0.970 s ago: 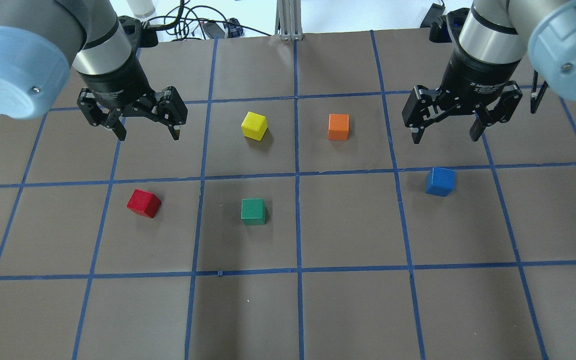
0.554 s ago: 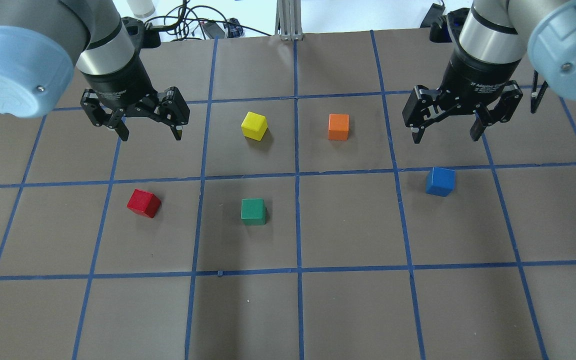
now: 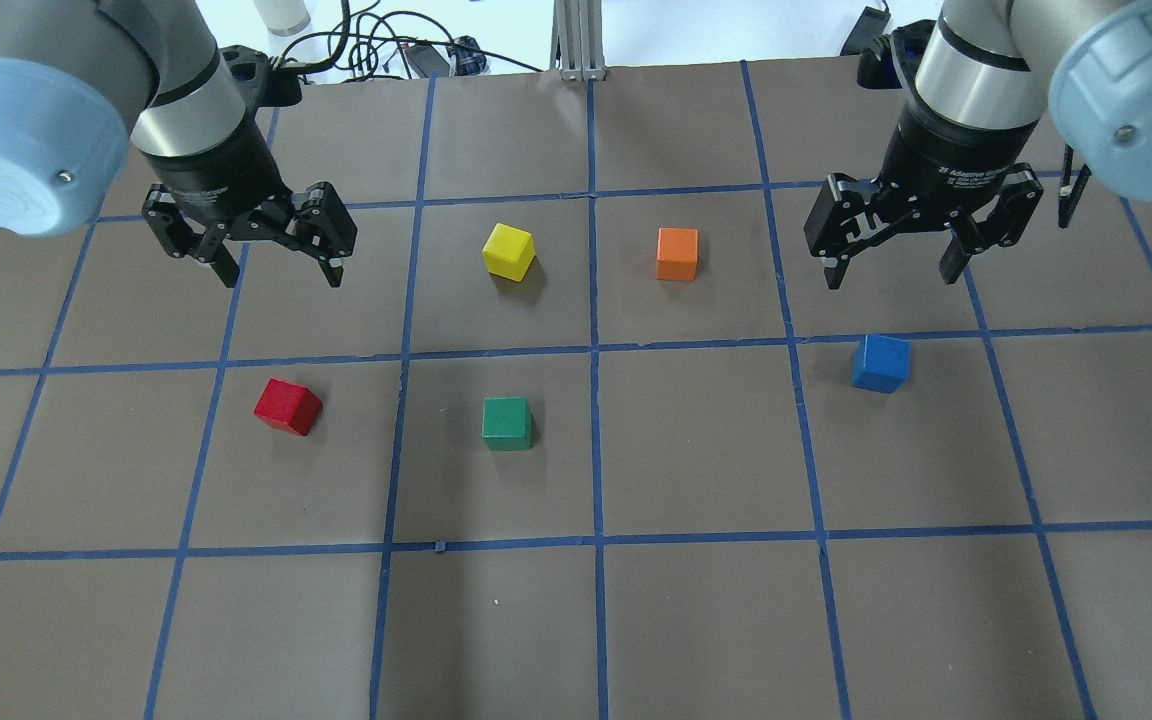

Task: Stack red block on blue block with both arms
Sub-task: 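Lower the left gripper onto the red cube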

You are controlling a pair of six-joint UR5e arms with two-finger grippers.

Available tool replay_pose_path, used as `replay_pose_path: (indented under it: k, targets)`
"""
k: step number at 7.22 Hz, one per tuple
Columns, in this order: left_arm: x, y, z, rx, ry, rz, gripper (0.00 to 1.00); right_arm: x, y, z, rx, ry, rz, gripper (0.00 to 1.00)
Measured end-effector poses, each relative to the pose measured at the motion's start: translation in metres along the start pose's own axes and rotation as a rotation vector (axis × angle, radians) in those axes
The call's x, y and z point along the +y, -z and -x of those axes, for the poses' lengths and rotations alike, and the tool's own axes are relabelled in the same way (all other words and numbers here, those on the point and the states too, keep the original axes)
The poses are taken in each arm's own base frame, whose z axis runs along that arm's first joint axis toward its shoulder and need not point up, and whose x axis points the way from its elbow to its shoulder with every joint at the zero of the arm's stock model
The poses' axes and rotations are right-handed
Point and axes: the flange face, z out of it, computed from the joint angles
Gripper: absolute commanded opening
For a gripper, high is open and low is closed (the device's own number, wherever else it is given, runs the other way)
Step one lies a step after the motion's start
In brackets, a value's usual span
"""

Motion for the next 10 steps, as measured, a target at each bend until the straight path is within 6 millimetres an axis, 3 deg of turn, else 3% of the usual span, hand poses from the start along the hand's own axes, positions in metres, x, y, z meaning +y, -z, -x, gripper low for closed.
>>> replay_pose_path:
  k: [3, 6, 8, 10]
  targets:
    - [-0.008, -0.059, 0.051, 0.011, -0.039, -0.008, 1.00, 0.000, -0.001, 0.000, 0.002, 0.000, 0.000, 1.00]
    - [0.005, -0.145, 0.070, 0.000, -0.154, -0.045, 1.00, 0.000, -0.002, 0.000, 0.001, 0.001, 0.002, 1.00]
    - [0.010, -0.178, 0.092, 0.005, -0.244, -0.018, 1.00, 0.000, -0.002, 0.000, 0.001, 0.001, 0.004, 1.00]
    - [0.010, -0.200, 0.100, 0.022, -0.275, 0.021, 1.00, 0.000, -0.002, 0.000, 0.001, 0.000, 0.004, 1.00]
